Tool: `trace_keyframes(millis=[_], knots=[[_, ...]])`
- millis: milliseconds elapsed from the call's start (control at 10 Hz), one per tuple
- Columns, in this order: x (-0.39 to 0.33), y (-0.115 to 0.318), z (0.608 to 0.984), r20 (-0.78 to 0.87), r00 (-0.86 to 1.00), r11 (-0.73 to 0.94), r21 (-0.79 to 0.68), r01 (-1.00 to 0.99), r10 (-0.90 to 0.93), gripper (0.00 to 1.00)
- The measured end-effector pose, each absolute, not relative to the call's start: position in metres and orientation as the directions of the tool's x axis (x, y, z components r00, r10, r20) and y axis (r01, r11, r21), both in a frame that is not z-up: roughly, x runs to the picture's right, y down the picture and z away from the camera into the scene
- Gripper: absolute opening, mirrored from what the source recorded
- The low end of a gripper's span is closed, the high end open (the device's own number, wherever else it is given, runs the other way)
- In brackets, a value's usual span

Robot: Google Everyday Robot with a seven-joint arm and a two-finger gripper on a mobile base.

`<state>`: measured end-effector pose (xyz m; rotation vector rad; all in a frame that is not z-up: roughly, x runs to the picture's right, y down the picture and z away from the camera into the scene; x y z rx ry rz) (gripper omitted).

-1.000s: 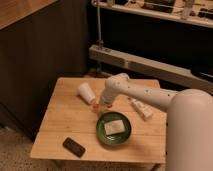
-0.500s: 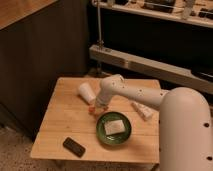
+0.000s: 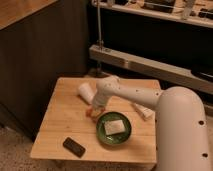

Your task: Drag the pepper across the table

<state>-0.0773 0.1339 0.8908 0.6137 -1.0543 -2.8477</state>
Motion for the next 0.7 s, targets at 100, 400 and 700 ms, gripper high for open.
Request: trace_keyframes(millis=[100,400,700], knots=[[-0.082,0.136,0.889,-0.361,-0.918,-0.766,0.633,-0.112,-0.164,0.00],[-0.096,0.144,0.882,-0.400,-0.908,-0.758,0.629,-0.171,-0.127,0.00],[-0.106,0.150,0.877,-0.434,-0.896,-0.748,0.626,-0.220,-0.099,0.00]])
